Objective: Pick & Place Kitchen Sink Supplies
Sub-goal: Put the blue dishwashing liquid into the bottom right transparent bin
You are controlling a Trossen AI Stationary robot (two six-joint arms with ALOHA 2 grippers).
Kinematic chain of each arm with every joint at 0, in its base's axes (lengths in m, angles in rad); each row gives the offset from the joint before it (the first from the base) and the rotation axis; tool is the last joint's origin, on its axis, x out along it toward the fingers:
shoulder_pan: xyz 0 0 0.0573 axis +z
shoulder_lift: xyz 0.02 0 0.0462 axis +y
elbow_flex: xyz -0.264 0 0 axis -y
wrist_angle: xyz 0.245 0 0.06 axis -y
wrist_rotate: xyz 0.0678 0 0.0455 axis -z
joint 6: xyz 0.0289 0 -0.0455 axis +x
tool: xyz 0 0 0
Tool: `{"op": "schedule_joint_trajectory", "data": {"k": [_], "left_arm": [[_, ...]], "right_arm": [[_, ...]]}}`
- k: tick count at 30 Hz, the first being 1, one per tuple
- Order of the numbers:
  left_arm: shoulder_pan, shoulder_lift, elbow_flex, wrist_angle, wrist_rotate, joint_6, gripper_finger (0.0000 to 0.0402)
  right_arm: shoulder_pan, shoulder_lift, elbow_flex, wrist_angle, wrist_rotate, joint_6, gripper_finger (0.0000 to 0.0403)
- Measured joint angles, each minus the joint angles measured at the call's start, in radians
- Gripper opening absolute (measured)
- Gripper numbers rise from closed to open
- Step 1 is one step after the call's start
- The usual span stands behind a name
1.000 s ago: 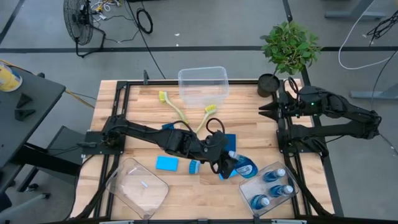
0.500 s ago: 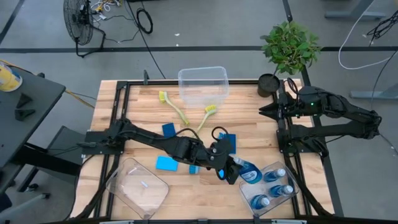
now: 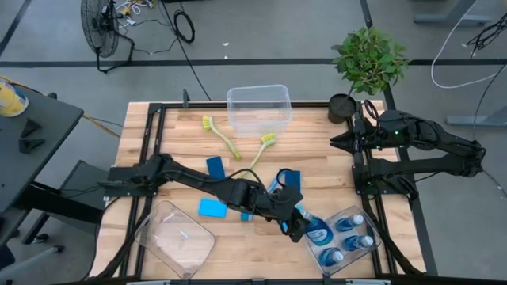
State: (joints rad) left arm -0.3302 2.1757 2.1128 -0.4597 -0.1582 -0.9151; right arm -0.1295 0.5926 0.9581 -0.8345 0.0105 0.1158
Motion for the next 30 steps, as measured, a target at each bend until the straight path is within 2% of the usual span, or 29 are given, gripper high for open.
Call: {"op": "schedule_joint_trajectory", "data": {"k": [5, 13, 18, 21, 30], "left_arm": [[0.003, 0.003, -0.002, 0.023, 0.022, 0.085, 0.0142], [0.002, 0.002, -0.002, 0.091, 0.039, 0.421, 0.0139], [0.015, 0.002, -0.002, 0.084, 0.053, 0.558, 0.0145], [0.025, 0.002, -0.002, 0.102, 0.088, 0.610, 0.0142], [0.030, 0.002, -0.002, 0.129, 0.169, 0.622, 0.0140]], "right_arm": [[0.000, 0.000, 0.000, 0.000, 0.000, 0.007, 0.0066], [0.000, 0.000, 0.000, 0.000, 0.000, 0.007, 0.0066], [0.000, 0.000, 0.000, 0.000, 0.000, 0.007, 0.0066], [0.000, 0.000, 0.000, 0.000, 0.001, 0.007, 0.0066], [0.000, 0.000, 0.000, -0.001, 0.021, 0.007, 0.0066]]}}
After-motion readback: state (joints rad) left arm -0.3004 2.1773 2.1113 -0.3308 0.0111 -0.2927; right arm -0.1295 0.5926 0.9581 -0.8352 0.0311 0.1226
